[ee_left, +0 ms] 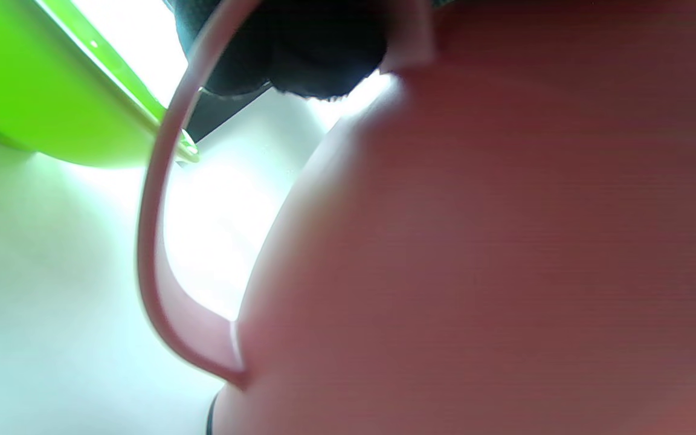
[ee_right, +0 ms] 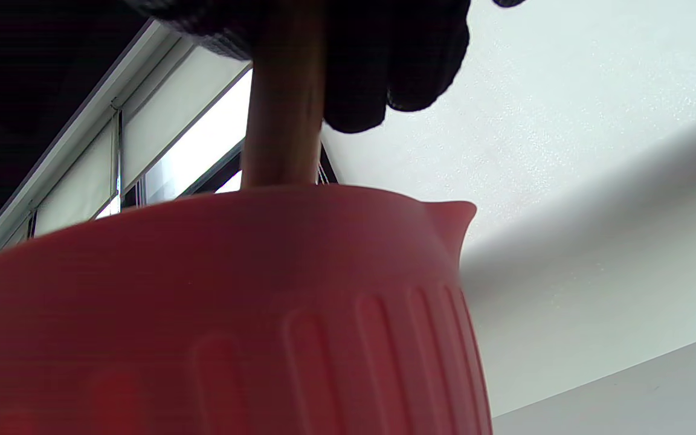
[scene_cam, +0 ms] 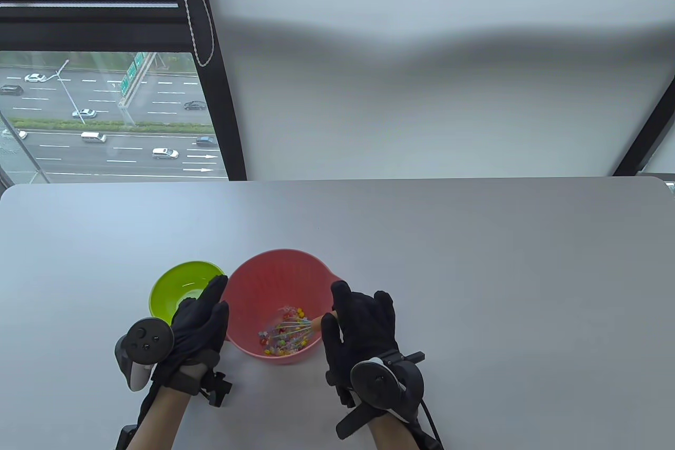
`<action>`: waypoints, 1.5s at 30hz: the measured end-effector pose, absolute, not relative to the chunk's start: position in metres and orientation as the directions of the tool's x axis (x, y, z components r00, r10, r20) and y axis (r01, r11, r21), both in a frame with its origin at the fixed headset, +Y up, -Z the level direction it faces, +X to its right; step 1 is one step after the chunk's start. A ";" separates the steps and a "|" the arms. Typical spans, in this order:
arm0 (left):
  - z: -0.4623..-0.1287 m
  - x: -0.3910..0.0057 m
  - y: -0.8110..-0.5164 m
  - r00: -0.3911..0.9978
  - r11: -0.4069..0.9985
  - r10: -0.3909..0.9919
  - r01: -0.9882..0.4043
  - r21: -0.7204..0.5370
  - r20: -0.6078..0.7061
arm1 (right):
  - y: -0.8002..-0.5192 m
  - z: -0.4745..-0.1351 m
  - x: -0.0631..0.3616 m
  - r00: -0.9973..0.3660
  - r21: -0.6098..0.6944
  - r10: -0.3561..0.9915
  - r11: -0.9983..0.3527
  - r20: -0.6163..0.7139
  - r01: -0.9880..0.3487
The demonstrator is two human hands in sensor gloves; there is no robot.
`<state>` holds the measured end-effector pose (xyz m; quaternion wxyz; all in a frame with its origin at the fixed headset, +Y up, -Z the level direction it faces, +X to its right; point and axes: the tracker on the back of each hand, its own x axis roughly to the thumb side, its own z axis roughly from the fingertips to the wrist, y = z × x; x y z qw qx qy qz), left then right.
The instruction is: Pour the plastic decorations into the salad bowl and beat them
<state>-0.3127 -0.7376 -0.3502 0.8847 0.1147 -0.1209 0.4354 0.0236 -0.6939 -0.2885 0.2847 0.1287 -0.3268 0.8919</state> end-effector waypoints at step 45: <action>-0.351 -0.314 -0.741 0.580 0.585 0.750 -0.806 0.090 0.318 | -0.696 -0.288 0.014 -0.810 -0.477 0.404 -0.661 0.424 -0.579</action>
